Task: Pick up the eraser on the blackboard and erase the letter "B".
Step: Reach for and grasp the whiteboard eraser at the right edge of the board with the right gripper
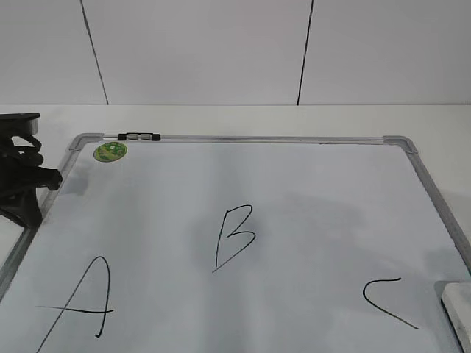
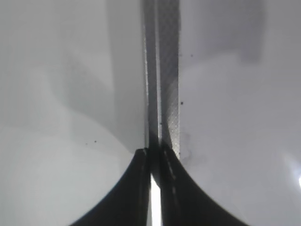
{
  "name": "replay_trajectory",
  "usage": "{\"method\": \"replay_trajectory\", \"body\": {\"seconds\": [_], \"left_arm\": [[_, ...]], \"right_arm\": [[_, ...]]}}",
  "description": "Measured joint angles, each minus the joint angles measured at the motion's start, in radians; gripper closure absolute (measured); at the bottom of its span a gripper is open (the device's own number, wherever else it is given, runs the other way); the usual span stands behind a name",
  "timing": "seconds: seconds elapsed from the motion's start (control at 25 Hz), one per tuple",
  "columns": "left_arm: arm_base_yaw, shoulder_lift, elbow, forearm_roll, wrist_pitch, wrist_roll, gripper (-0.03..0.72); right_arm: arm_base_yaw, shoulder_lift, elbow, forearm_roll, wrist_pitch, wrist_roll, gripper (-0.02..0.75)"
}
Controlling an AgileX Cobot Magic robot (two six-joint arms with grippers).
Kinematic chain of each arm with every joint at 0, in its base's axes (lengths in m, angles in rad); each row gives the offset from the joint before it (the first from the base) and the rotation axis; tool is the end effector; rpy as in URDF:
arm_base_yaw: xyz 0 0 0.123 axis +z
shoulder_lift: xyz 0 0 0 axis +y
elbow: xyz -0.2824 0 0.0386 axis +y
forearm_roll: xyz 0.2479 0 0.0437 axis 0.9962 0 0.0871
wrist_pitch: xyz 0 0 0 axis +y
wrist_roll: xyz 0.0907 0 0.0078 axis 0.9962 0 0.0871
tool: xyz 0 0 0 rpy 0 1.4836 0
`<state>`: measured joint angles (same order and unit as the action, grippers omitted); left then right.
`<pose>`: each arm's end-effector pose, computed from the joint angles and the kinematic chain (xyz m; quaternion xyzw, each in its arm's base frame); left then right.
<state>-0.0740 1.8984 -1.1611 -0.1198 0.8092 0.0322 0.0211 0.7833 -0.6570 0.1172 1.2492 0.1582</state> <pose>0.3491 -0.0338 0.1535 0.0141 0.9973 -0.0467 0.0547 0.1036 0.0123 0.2749 0.0782 0.9853 0.0700 0.1348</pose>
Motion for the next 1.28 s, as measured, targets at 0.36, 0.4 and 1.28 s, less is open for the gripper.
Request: {"method": "replay_trajectory", "body": {"seconds": [0.36, 0.4, 1.28], "left_arm": [[0.000, 0.000, 0.000, 0.000, 0.000, -0.002, 0.671], [0.000, 0.000, 0.000, 0.000, 0.000, -0.002, 0.671], [0.000, 0.000, -0.001, 0.000, 0.000, -0.002, 0.672]], "right_arm": [[0.000, 0.000, 0.000, -0.002, 0.000, 0.000, 0.153], [0.000, 0.000, 0.000, -0.004, 0.000, 0.000, 0.153], [0.000, 0.298, -0.002, 0.001, -0.132, -0.158, 0.085]]}}
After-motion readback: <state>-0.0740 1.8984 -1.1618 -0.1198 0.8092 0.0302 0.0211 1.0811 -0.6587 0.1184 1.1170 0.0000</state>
